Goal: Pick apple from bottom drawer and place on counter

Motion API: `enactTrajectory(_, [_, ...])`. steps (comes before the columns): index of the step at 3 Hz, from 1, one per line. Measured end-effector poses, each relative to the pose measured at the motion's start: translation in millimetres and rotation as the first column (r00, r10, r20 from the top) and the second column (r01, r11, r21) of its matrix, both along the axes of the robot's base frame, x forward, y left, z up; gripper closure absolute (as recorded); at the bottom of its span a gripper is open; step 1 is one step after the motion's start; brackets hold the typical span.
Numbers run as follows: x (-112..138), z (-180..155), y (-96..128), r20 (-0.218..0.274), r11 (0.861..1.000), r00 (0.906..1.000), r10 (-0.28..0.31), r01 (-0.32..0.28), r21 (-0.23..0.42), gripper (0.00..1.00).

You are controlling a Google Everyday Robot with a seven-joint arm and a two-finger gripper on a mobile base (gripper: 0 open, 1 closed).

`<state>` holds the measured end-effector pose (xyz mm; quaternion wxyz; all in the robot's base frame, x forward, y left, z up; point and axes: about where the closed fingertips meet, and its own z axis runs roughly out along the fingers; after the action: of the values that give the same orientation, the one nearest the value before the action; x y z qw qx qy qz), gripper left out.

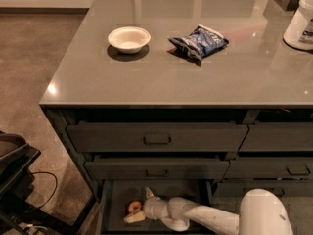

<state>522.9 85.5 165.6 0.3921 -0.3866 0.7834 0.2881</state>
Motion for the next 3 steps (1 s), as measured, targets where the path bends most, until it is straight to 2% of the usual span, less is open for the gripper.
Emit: enactTrajectory(3, [-6.7, -10.8, 11.7, 0.010, 0.999, 0.9992, 0.040, -0.040, -0.015, 0.00])
